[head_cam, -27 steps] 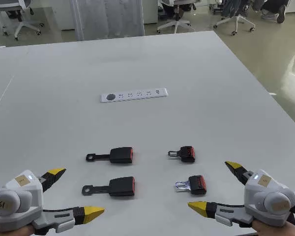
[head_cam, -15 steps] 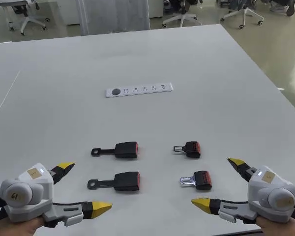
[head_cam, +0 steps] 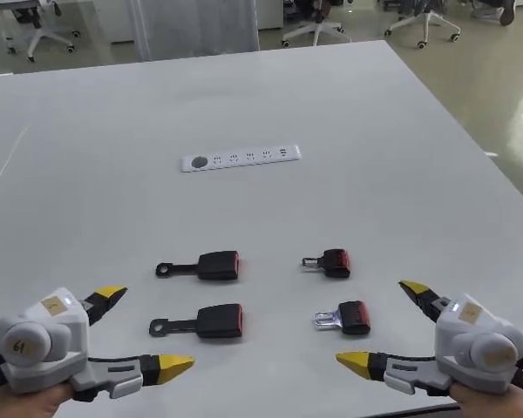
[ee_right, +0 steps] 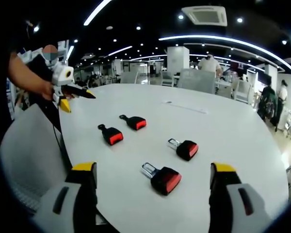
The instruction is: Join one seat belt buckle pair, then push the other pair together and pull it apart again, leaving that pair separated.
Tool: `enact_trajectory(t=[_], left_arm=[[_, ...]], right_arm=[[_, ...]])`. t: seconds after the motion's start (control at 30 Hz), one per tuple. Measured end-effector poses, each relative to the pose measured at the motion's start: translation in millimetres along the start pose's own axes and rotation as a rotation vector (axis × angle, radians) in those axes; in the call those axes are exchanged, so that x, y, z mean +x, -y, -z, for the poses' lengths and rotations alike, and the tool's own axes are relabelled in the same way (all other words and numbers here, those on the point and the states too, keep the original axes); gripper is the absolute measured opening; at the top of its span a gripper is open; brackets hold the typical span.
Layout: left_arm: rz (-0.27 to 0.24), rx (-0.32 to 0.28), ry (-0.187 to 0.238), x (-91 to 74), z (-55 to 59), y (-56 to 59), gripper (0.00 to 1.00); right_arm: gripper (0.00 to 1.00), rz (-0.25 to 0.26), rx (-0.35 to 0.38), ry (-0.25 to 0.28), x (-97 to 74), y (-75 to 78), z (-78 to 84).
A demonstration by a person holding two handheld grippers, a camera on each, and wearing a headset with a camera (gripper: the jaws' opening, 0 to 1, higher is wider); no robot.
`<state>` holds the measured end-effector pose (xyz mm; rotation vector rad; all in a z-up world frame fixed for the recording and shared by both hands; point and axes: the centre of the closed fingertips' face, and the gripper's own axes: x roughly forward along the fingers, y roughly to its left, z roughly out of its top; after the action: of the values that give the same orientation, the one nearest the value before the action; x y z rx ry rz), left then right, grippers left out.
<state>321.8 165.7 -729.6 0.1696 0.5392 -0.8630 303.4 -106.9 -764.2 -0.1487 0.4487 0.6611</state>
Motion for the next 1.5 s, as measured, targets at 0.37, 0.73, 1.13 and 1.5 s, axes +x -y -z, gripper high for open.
enact_trajectory(t=[0.37,0.73,1.13,1.5], left_arm=[[0.004,0.001,0.003,1.9,-3.0,1.6,1.00],[0.007,0.003,0.000,2.0,-2.2,1.2,1.00],[0.009,0.014,0.001,4.0,-5.9,-0.9,1.00],[0.013,0.025,-0.009,6.7,-3.4,-3.3,1.00]], right_arm=[[0.98,0.003,-0.004,0.000,-1.2,2.4,-2.0],[0.98,-0.002,-0.002,0.001,0.1,0.7,-1.6],[0.98,-0.004,-0.004,0.007,1.6,2.4,-3.7],[0.97,-0.018,-0.009,-0.002,5.4,4.0,-2.3]])
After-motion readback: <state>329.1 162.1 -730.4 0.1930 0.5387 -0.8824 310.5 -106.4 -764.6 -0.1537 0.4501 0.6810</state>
